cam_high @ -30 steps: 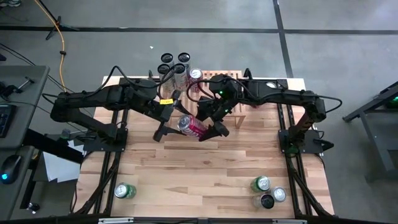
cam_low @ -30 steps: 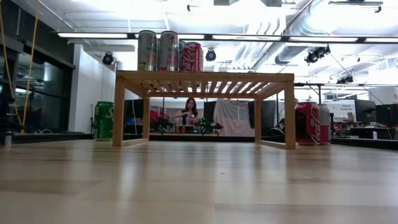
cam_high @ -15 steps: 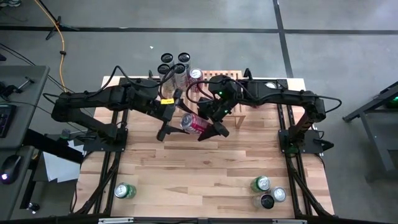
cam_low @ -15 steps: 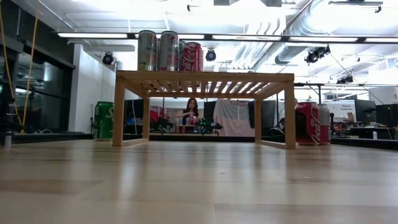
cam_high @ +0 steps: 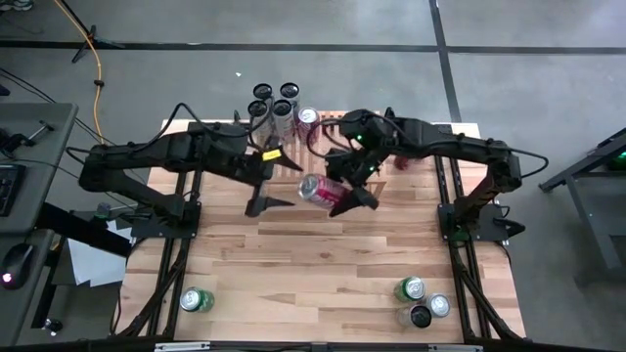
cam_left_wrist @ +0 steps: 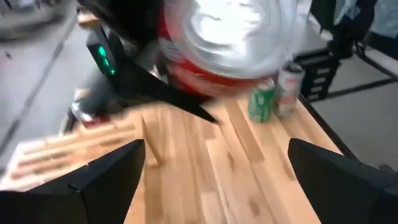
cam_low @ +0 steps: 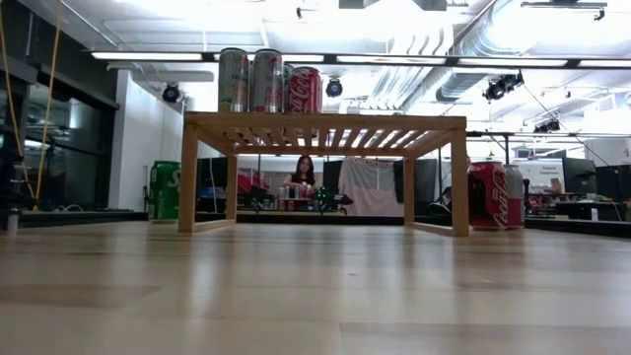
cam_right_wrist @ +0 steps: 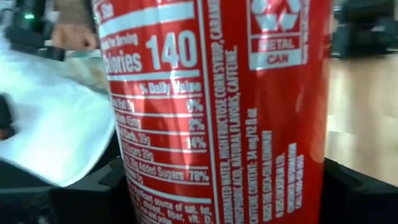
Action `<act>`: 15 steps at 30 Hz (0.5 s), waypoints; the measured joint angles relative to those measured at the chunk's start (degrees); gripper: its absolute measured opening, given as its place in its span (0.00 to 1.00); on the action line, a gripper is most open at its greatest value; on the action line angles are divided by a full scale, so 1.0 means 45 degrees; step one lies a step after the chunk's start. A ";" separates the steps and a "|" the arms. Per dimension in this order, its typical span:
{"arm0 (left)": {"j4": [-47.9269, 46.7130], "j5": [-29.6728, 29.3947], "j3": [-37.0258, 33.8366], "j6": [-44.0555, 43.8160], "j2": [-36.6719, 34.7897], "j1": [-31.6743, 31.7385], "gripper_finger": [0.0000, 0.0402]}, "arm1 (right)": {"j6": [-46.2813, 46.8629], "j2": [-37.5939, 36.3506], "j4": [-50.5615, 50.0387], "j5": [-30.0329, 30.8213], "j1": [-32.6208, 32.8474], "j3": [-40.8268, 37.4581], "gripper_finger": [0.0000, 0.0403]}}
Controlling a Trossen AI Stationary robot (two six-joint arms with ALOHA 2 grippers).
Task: Place canned beverage on shelf
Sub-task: Put the left red soda can on the shelf aligned with other red soda can
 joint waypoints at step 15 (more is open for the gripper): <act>0.3588 -0.1658 -0.4826 -0.5779 -0.2469 -0.0330 0.98 | -0.0386 -0.2406 -0.2495 0.3238 -0.0280 -0.3378 0.71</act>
